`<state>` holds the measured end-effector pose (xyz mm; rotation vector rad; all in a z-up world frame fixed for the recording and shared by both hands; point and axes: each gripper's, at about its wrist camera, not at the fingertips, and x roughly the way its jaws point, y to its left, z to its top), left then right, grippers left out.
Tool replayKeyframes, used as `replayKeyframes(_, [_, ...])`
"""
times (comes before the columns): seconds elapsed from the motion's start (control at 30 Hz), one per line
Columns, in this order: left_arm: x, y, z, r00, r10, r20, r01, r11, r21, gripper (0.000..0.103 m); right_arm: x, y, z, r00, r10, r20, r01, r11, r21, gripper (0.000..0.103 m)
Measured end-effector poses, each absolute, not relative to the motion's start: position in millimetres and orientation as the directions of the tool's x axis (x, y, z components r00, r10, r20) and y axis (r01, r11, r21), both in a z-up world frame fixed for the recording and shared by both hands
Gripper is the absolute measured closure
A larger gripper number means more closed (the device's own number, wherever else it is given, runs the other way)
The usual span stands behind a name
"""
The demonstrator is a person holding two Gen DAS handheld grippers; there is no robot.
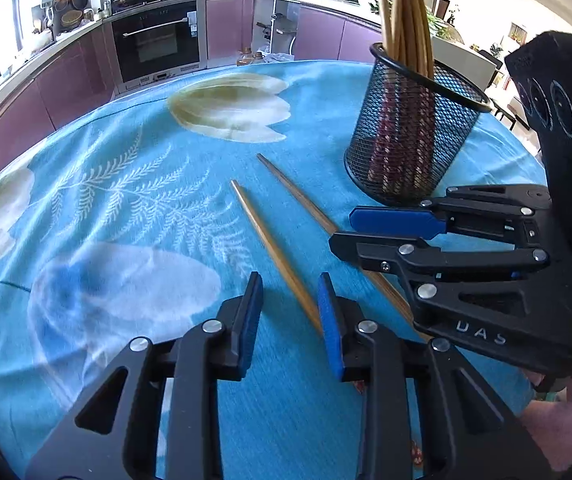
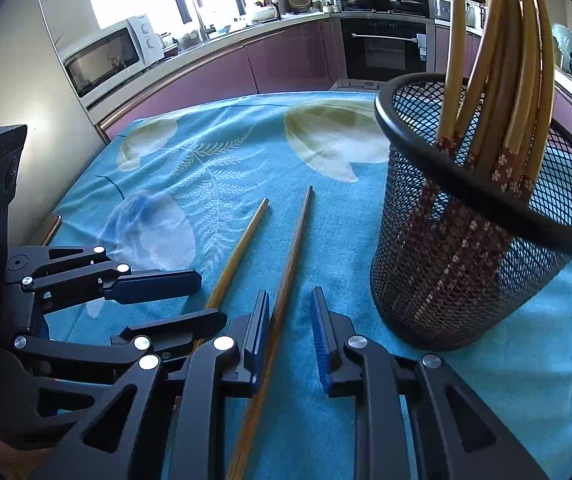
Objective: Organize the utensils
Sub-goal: 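Close the left gripper on one chopstick while the right gripper grasps the other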
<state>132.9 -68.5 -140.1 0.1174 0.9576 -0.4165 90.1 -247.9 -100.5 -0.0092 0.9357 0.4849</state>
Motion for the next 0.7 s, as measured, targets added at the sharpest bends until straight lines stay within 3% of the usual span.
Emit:
replayKeyframes(0.07, [137,-68,-140,0.505,-0.288,-0.814,0.389,0.917,-0.083,0.085,91,-248,-101,0.499,0.395,-0.771,-0.394,0.896,0.204,0.086])
replayKeyframes(0.2, [141,-67,-140,0.504,-0.294,-0.812,0.369,0.924,-0.106,0.09,92,-253,-102,0.492,0.422,-0.761,-0.38,0.891,0.249,0.096])
replayKeyframes(0.33, [138,-65,-140,0.51,-0.301,-0.806,0.349,0.929,-0.126,0.095,91,-261,-103,0.493,0.447,-0.747,-0.354,0.887,0.298,0.097])
replayKeyframes(0.7, [126,-66,-133,0.522,-0.316,-0.792,0.352,0.926,-0.137,0.095,75,-260,-92,0.469,0.491,-0.734,-0.417,0.856,0.306,0.097])
